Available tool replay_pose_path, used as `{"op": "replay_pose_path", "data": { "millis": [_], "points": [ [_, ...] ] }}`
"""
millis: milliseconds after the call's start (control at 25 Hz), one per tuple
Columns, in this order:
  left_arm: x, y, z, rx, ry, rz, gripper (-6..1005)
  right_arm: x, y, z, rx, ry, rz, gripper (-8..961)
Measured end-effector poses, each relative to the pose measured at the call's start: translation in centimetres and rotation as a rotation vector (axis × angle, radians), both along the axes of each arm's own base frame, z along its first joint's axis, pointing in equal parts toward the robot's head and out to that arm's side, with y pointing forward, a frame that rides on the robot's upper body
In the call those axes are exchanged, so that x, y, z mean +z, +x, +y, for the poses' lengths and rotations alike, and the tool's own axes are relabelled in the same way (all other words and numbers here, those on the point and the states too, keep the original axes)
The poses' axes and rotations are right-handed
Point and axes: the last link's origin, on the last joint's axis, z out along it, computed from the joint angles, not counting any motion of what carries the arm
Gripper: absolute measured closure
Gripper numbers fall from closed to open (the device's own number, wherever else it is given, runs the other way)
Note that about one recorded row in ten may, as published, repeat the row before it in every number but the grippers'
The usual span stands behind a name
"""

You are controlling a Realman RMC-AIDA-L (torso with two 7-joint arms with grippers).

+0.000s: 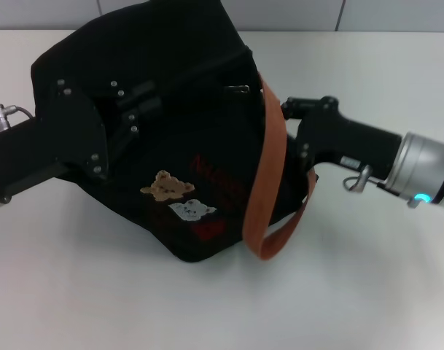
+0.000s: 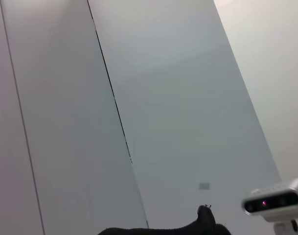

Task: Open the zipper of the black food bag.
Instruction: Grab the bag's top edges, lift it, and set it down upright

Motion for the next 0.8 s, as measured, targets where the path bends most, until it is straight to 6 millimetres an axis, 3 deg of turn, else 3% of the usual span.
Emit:
{"op": "replay_pose_path", "data": {
  "millis": [360, 800],
  "points": [
    [-0.8, 0.3, 0.2, 0.006, -0.031, -0.017, 925, -2.7, -0.6, -2.3, 0.137, 0.226, -0.05, 712],
    [-1.5, 1.2, 0.6, -0.025, -0.061, -0.016, 934, -4.8, -1.3, -3.2, 0.082, 0.214, -0.06, 648]
  ]
}}
